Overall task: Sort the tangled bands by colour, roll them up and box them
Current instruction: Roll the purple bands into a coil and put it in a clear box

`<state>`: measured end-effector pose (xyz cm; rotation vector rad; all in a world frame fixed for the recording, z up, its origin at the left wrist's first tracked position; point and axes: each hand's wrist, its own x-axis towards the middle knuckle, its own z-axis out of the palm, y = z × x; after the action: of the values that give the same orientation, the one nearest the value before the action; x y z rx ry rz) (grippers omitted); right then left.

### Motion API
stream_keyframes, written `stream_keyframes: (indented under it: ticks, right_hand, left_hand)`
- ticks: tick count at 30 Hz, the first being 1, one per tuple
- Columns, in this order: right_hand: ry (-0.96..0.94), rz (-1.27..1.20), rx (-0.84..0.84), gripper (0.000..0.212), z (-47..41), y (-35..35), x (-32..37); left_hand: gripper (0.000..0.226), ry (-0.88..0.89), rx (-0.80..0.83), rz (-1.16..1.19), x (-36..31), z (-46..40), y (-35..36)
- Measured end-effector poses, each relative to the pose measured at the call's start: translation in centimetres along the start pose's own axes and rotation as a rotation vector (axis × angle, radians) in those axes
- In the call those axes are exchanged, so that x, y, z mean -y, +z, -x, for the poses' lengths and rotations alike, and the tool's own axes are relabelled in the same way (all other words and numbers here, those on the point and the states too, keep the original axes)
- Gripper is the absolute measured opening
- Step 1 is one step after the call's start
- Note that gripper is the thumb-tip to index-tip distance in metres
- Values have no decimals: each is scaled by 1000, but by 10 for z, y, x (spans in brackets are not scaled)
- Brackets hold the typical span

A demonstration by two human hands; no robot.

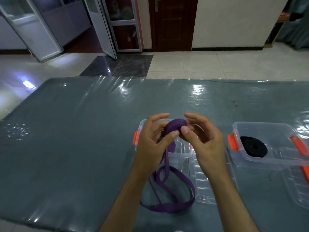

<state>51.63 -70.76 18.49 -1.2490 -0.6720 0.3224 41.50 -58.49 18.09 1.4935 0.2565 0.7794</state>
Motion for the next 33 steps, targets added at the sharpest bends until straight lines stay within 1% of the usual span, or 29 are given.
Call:
stream_keyframes:
  ticks: [2, 4, 6, 8, 9, 12, 14, 17, 19, 21, 22, 24, 26, 28, 30, 33]
  right_hand:
    - [-14, -2, 18, 25, 2, 2, -5]
    - [4, -25, 36, 20, 4, 2, -7]
    - [51, -10, 23, 17, 2, 1, -4]
    - [91, 33, 8, 19, -4, -2, 2]
    - [102, 33, 9, 20, -7, -4, 6]
    - [79, -84, 9, 23, -9, -2, 16]
    - [37, -175, -18, 28, -4, 5, 20]
    - [14, -239, -60, 25, 2, 15, 20]
    - [45, -245, -66, 25, 4, 13, 20]
    - [59, -197, -49, 29, 3, 8, 23]
    - [59, -175, -35, 28, 3, 4, 25]
    - [67, -153, -1, 23, 3, -2, 29]
    - [57, -158, 3, 24, 7, -5, 33]
    - [50, -211, -31, 28, 11, -2, 36]
    - [31, -270, -68, 22, 16, 5, 37]
    - [52, -304, -83, 16, 23, 13, 36]
  left_hand:
    - [30, -36, -86, 87, -1, -2, 2]
    - [25, -22, -115, 104, 0, -3, 2]
    - [32, 28, -118, 62, -1, -2, 5]
    - [41, 76, -139, 4, -2, 0, 10]
    - [41, 101, -158, -8, -2, 1, 12]
    - [28, 211, -221, -15, -2, 6, 18]
    - [19, 309, -259, -80, -5, 8, 23]
    - [21, 376, -279, -178, -12, 7, 30]
    - [23, 388, -262, -241, -14, 8, 31]
    - [24, 377, -240, -284, -15, 10, 32]
    - [25, 351, -249, -276, -16, 12, 34]
    - [31, 279, -310, -173, -19, 16, 37]
    - [28, 296, -338, -94, -19, 18, 40]
    - [22, 329, -297, -69, -18, 20, 40]
    - [21, 324, -265, -80, -18, 23, 39]
    - [22, 323, -270, -69, -20, 28, 32]
